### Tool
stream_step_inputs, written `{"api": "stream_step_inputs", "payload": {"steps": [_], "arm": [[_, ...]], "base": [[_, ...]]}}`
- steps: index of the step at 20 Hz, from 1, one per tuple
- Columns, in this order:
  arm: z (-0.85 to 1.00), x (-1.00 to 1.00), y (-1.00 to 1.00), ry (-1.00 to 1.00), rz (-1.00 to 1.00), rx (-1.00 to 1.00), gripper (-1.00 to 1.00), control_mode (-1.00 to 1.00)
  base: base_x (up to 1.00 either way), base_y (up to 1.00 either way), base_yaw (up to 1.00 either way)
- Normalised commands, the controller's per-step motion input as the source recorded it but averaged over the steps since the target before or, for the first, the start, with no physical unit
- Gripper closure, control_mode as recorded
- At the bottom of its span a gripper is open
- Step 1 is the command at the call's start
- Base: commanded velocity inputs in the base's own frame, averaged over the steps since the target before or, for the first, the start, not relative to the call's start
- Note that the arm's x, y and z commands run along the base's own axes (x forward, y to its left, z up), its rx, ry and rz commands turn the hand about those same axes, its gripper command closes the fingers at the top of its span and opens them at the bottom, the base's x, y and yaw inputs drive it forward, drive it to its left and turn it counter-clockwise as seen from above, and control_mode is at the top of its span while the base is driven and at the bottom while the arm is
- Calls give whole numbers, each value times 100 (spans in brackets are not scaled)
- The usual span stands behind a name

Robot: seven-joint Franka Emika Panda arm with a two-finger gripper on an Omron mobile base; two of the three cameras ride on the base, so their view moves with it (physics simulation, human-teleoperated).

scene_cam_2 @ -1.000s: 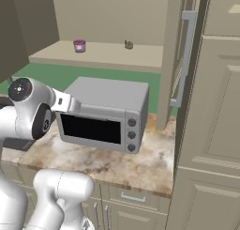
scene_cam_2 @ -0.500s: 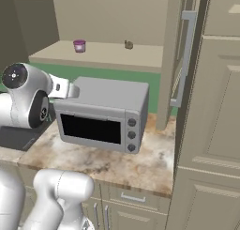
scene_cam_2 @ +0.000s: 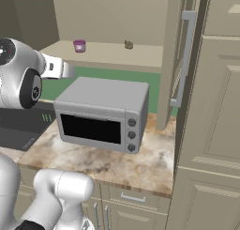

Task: Pick the avocado and bread from the counter and place them on the plate. Then pick the jam from the cabinet and place it next to the plate. Lastly close the cabinet door.

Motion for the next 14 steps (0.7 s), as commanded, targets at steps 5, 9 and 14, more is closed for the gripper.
{"api": "stream_step_inputs", "payload": {"steps": [5, 9, 14], "arm": [[27, 32, 1, -1, 0, -4, -100, -100], [14, 48, 0, 0, 0, -4, -100, -100], [3, 43, 4, 0, 0, -3, -100, -100]], "base": [[0, 0, 0], [0, 0, 0], [0, 0, 0]]}}
